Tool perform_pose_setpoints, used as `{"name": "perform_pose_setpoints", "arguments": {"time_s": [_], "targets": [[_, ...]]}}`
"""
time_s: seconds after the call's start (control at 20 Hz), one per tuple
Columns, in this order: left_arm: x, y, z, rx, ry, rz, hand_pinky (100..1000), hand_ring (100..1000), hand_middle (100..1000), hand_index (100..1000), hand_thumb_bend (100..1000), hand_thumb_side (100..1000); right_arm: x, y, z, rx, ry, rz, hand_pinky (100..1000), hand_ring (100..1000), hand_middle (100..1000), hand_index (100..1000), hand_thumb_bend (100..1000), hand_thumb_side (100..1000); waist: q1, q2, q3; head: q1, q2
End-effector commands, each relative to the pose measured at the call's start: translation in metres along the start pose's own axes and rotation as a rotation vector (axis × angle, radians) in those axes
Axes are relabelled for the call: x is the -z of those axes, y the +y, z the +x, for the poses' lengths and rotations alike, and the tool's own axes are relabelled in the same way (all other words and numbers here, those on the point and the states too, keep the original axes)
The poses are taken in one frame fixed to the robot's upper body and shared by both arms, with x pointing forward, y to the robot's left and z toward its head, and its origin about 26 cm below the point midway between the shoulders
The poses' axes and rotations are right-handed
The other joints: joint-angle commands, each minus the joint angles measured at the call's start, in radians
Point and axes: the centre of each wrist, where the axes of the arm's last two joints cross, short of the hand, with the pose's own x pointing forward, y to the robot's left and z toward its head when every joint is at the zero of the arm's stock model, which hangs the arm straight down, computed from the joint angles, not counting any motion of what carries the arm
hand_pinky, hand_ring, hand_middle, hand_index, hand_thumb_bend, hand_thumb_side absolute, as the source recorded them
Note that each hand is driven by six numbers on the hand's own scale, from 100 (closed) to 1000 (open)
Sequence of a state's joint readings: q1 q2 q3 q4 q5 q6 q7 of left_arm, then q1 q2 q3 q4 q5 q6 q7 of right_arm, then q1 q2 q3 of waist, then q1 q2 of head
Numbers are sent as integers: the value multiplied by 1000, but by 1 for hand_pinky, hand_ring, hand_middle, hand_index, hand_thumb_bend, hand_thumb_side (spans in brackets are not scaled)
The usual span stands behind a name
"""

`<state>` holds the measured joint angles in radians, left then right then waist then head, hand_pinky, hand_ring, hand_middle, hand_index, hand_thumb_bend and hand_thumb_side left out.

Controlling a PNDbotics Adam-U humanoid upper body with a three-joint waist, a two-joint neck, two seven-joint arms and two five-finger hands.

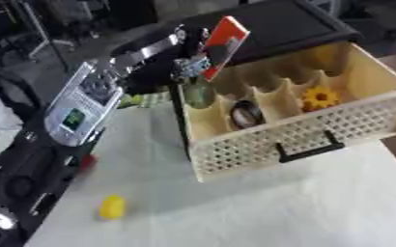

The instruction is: Pick up objects from table and place into drawer.

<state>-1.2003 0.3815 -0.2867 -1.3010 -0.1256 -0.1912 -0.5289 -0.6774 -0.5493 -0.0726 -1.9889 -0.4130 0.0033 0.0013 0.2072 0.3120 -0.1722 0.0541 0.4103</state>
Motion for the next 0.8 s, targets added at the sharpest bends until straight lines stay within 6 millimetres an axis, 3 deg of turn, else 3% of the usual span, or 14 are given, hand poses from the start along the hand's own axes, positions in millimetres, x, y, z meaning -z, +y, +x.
{"name": "perform_pose_setpoints", "arguments": {"time_s": [0.05,0.15,0.35,0.5,0.6,0.8], "targets": [[-1,10,6,54,-22,-14,568,744,764,941,100,965,4,-1,6,-6,-18,5,723,708,388,724,100,1000,-10,-17,1,1,-3],[-1,11,6,67,-33,-24,594,770,797,968,100,998,4,-1,7,-6,-17,5,724,708,388,723,100,1000,-9,-17,1,1,0],[-2,10,4,79,-33,-33,626,801,838,996,100,983,4,-1,7,-2,-17,2,724,707,389,723,100,1000,-8,-17,-1,3,0],[-3,10,1,91,-25,-22,638,814,866,1000,100,930,5,0,7,3,-17,3,724,707,388,721,100,1000,-7,-16,-2,3,-2],[-3,9,0,98,-17,-6,641,819,871,1000,100,783,5,0,7,5,-16,4,724,707,387,720,100,1000,-6,-16,-3,3,-4],[-3,10,-1,103,9,51,679,855,922,1000,100,796,5,1,6,7,-10,11,724,707,383,717,100,1000,-2,-14,-5,4,0]]}}
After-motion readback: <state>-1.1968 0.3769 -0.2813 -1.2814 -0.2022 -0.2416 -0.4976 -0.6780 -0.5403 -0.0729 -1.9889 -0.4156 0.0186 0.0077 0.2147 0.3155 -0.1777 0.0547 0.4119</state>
